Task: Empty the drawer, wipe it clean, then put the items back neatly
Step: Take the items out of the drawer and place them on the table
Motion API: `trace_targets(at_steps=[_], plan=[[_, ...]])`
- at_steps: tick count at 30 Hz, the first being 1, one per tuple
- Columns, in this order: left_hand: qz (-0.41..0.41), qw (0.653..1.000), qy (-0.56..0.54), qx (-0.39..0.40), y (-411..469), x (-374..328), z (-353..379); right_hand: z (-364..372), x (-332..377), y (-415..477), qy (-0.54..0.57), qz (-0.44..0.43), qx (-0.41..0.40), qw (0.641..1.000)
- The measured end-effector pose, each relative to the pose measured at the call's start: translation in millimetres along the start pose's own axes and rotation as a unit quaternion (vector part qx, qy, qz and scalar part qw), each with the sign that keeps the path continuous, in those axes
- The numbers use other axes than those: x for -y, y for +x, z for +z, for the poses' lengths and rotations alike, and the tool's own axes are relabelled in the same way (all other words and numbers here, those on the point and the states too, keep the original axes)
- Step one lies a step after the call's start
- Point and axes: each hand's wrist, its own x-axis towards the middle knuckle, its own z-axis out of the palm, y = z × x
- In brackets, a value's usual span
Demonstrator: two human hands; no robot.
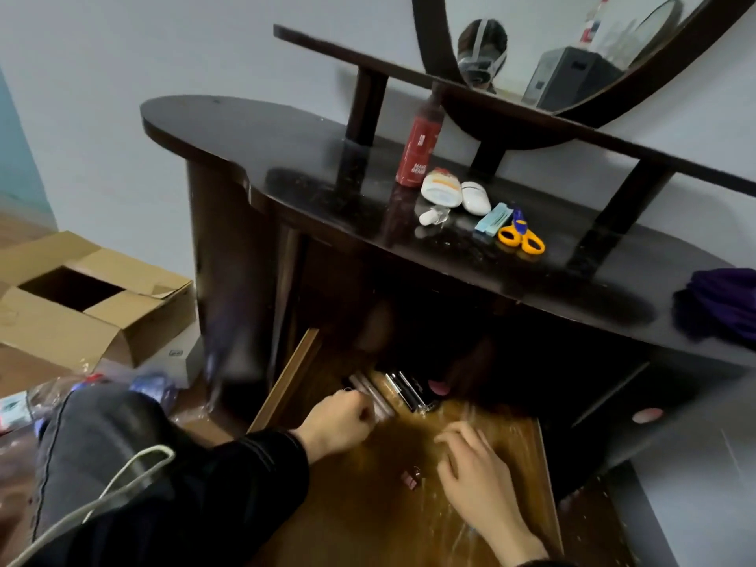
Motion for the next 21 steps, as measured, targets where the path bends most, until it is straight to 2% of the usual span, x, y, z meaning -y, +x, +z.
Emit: trace_targets(at_steps=[3,7,13,21], plan=[[-0.027,0.999,-0.029,0.007,10.4,1.6,6.5,17.5,1.0,33.4,0.033,0.083,0.047,0.995],[-0.033,0.999,0.0,0.024,11.2,4.4,19.9,31.0,10.3,82.4,0.051,0.131,0.069,0.988],[-0.044,0.998,0.032,0.02,12.0,5.2,16.7,53.6,30.0,117.9,-0.012,0.095,0.046,0.994],[-0.042,0.998,0.029,0.04,11.6,5.2,15.0,67.4,37.7,122.4,-0.056,0.181,0.082,0.979]])
